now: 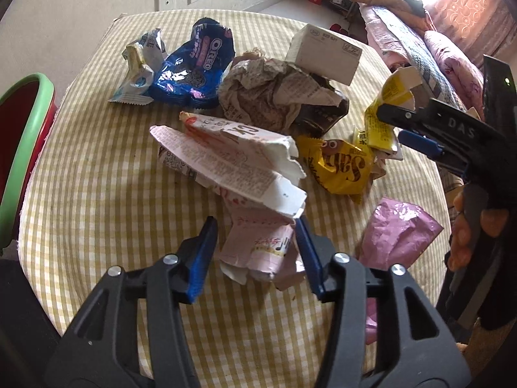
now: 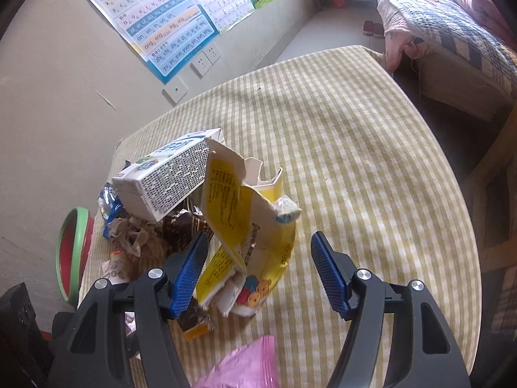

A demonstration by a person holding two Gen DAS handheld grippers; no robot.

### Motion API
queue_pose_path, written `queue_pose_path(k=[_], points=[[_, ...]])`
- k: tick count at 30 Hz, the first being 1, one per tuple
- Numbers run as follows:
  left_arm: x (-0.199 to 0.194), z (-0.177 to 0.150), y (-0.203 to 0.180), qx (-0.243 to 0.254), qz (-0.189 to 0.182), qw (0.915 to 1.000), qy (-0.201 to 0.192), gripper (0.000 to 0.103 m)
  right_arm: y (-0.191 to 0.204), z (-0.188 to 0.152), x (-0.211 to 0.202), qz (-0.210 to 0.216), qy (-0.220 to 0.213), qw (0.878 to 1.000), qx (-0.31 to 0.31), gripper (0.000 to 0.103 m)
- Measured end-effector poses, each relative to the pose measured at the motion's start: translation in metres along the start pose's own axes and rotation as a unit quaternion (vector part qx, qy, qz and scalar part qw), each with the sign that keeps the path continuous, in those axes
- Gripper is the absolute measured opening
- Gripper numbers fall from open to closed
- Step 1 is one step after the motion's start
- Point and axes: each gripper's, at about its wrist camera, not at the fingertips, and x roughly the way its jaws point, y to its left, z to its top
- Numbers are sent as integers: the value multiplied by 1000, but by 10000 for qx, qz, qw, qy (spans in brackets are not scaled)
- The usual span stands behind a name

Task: Collect trash
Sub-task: 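Grasp the pink-white wrapper with the left tool while the right tool grasps the yellow carton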

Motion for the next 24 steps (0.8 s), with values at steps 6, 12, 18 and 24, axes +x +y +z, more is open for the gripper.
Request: queue_pose_path(k=[6, 12, 18, 24], points=[[10, -4, -1, 75, -5, 9998, 179, 55, 1, -1, 17, 46, 227, 9997, 20, 57], [11, -5, -1, 135, 72, 9998, 145, 49, -3, -4, 14, 111, 207, 9997, 12, 52], [4, -2, -1, 62, 1, 10000, 36, 46, 4, -7, -3, 210, 23, 9998, -5, 50], [-25, 7, -8, 192, 90, 9989, -408, 46, 20, -13, -34, 290, -292, 9991, -137, 50]])
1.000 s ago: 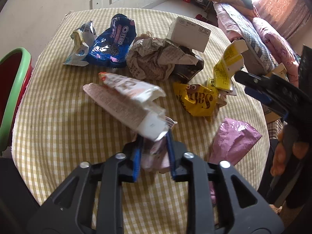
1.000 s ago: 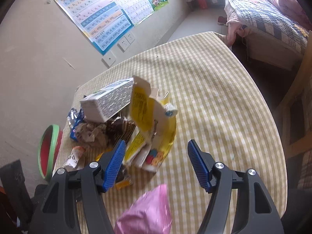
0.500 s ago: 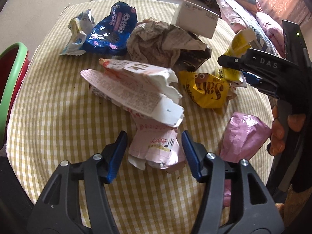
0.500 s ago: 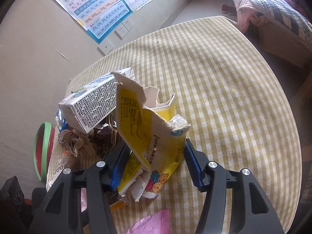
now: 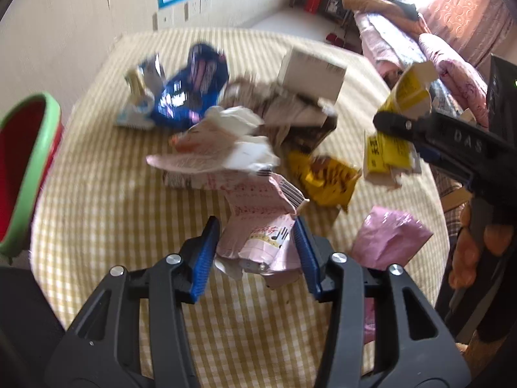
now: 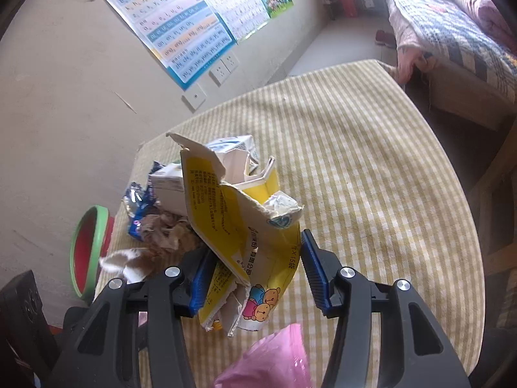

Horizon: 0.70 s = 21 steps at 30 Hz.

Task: Collect trash
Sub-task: 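Grasp the pink-white wrapper with the left tool while the right tool grasps the yellow carton, then carry the pink-white wrapper and yellow carton toward the red bin with both tools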

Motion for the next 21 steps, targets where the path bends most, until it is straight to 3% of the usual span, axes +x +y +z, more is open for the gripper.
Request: queue_pose_path(k=[13, 18, 21], points=[[-57, 14, 2, -77, 80, 9969, -783, 46, 34, -12, -36, 58, -313, 9989, -332, 50], [-67, 20, 12, -483, -605, 9934, -841, 46, 40, -14, -37, 175, -276, 9986, -409, 50], [-69, 21, 13, -483, -483, 9939, -863, 46, 43, -16, -38, 73, -291, 9984, -483, 50]])
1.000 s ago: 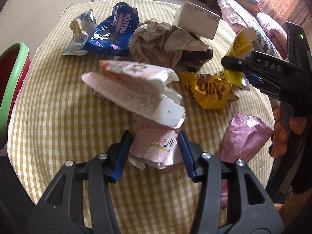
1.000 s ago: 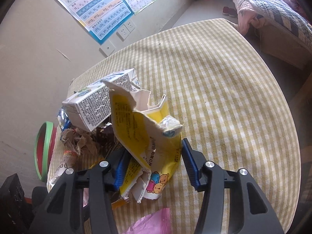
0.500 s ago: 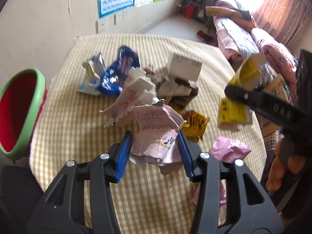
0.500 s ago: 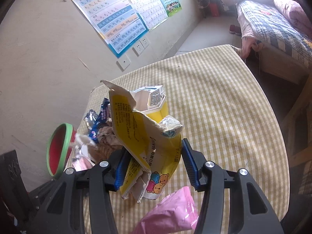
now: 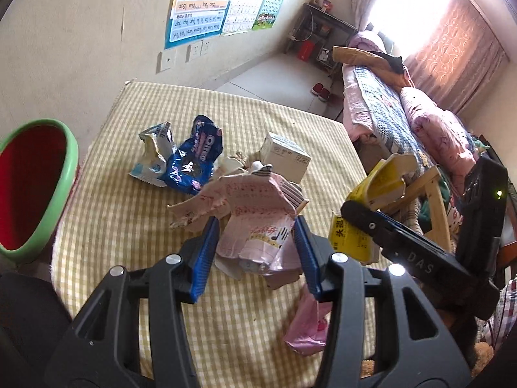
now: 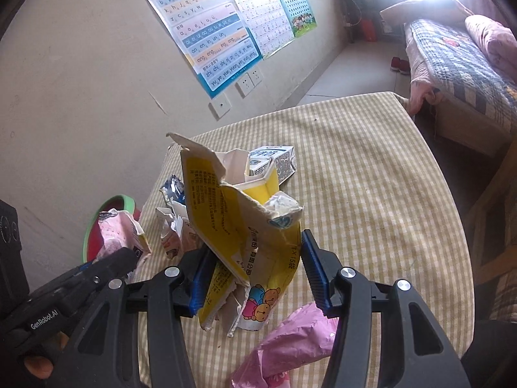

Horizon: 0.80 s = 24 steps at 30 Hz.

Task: Collect trash
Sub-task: 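Carry the pink-white wrapper and yellow carton toward the red bin with both tools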

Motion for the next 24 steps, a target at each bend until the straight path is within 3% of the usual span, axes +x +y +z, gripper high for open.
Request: queue_pose_path(k=[12, 24], points=[[-26, 12, 2, 334, 920, 9935, -587, 46, 22, -3, -18, -29, -153, 9994, -312, 50], [-53, 17, 21, 291, 1408, 9847, -985, 47, 60, -2, -22, -23, -262, 9955, -909, 50]])
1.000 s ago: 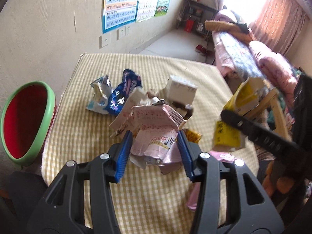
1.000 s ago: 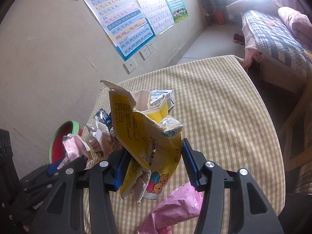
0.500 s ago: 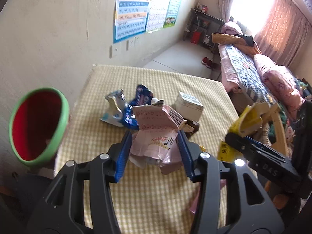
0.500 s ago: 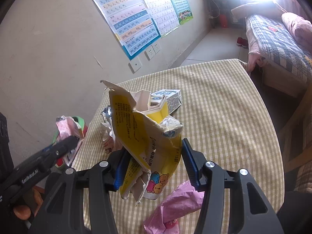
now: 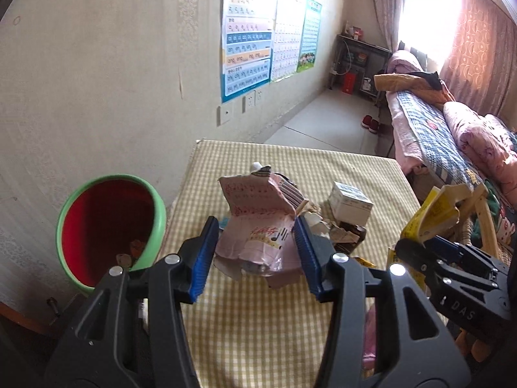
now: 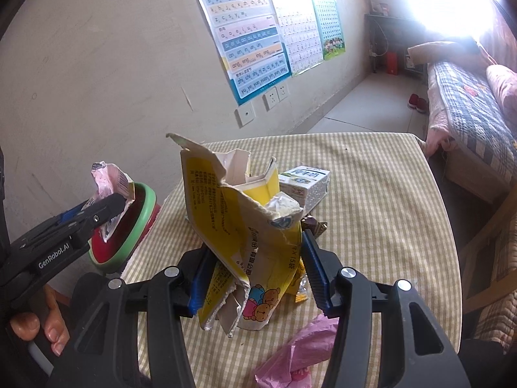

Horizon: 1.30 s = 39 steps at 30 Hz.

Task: Collect trash
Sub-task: 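Carry the pink-white wrapper and yellow carton toward the red bin with both tools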

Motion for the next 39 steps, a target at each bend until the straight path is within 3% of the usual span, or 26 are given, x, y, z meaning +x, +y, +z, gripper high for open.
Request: queue_pose_path(k=[27, 39], points=[[-16, -14, 94, -836, 801, 9932, -104, 47, 92, -2, 33, 427, 376, 9927, -1066, 51], [-9, -23, 119, -1001, 944, 9905, 56, 47, 127, 2, 49, 272, 551, 9877, -1437, 51]])
